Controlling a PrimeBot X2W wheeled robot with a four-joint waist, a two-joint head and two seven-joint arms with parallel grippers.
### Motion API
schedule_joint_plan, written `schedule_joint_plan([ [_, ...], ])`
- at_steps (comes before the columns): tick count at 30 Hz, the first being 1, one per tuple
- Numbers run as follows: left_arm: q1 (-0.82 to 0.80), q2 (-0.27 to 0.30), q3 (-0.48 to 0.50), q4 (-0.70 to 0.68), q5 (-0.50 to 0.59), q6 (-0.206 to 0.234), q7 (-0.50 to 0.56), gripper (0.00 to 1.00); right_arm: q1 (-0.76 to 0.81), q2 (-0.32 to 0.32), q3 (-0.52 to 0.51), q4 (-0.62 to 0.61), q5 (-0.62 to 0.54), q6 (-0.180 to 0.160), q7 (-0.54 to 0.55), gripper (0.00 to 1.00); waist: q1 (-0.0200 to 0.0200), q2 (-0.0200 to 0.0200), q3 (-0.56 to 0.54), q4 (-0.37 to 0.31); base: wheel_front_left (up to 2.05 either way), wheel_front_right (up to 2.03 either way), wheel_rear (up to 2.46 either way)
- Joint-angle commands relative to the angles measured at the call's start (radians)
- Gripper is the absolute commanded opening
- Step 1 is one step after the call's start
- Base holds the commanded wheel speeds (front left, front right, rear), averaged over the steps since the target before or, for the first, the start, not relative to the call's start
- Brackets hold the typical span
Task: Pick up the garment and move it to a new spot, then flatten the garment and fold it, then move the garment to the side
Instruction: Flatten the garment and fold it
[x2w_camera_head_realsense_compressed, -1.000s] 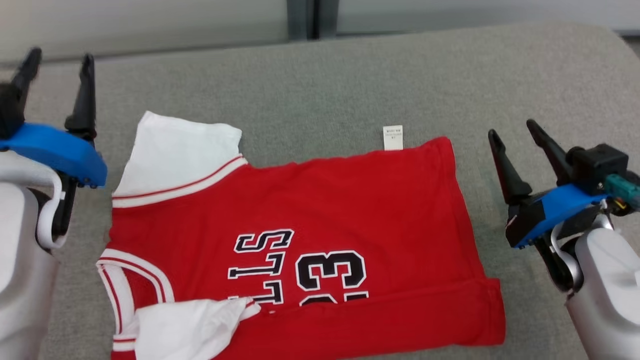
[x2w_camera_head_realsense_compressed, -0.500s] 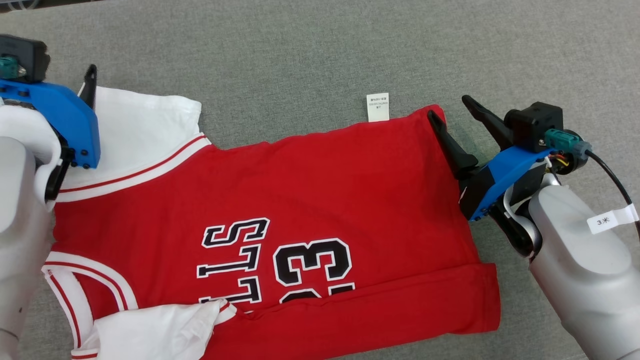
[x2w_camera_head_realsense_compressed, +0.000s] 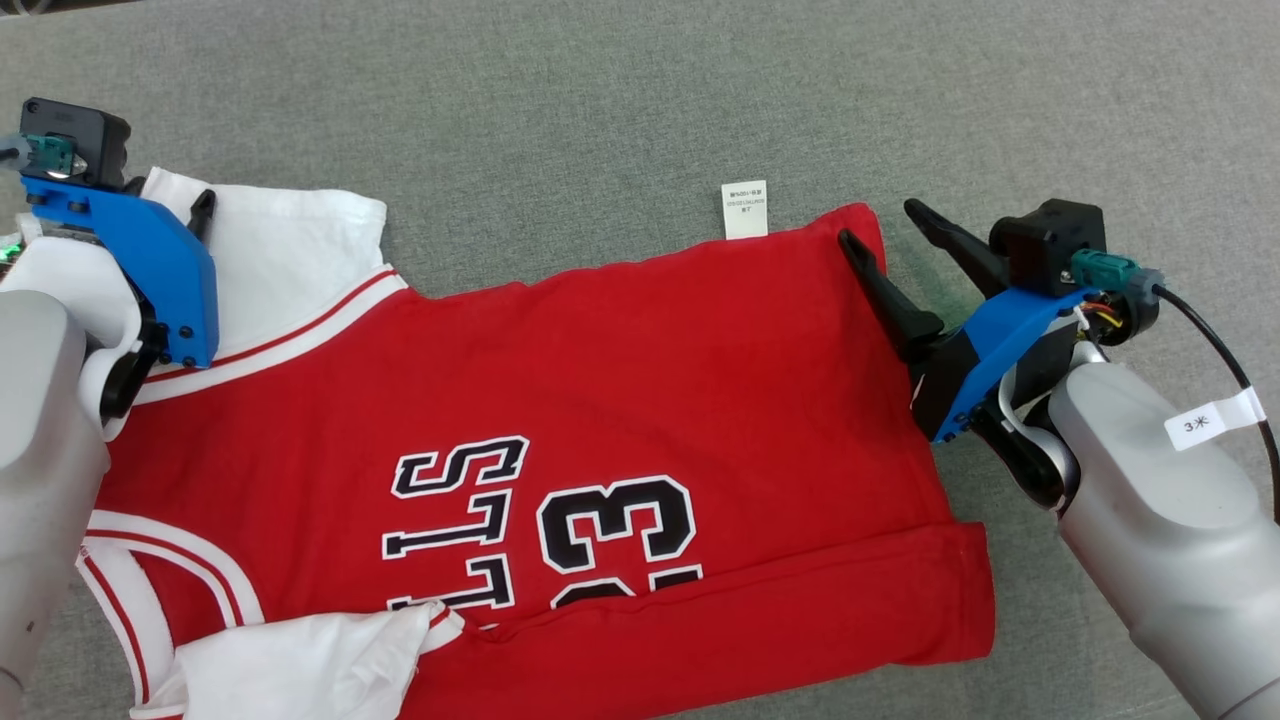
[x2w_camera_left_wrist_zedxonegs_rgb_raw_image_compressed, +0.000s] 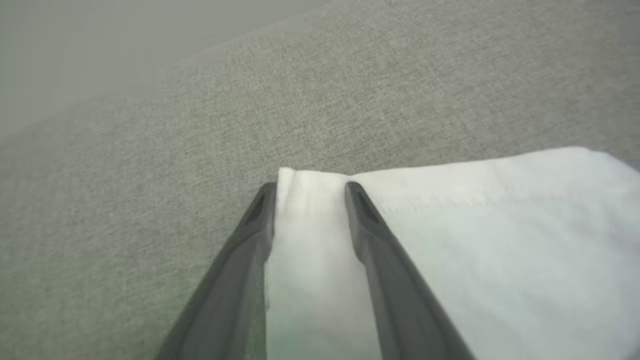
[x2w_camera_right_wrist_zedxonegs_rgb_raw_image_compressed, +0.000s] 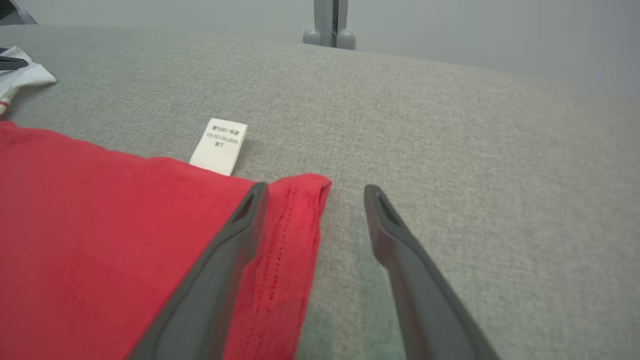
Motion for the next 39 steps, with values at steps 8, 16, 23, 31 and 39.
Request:
schedule_joint_plan([
  [8,-0.026,-0.005,-0.07,0.016,-0.047,-0.001,-0.072,0.0,-0.033,-0.038,0.055,0.009,0.069,0.0,0.047,1.0,0.0001,-0.0001,-0.022,0.018,0.0,0.0,0.0],
  [16,-0.063,-0.022,-0.128,0.021,-0.081,-0.001,-0.129,0.0,-0.085,-0.021,0.102,0.075,0.113,0.0,0.105,1.0,0.0001,-0.0001,-0.005,0.048,0.0,0.0,0.0],
  [23,-0.084,-0.041,-0.16,0.037,-0.114,-0.001,-0.19,0.0,-0.11,-0.019,0.132,0.144,0.156,0.0,0.118,0.0,0.0001,-0.0001,-0.01,0.069,0.0,0.0,0.0],
  [31,-0.111,-0.054,-0.155,0.06,-0.138,-0.001,-0.333,0.0,-0.163,-0.029,0.094,0.241,0.148,0.0,-0.03,0.0,0.0001,-0.0001,-0.045,0.088,0.0,0.0,0.0],
  [39,-0.035,-0.086,-0.161,0.037,-0.156,-0.001,-0.463,0.0,-0.1,-0.008,0.13,0.278,0.165,0.0,-0.096,0.0,0.0001,-0.0001,-0.099,0.108,0.0,0.0,0.0],
])
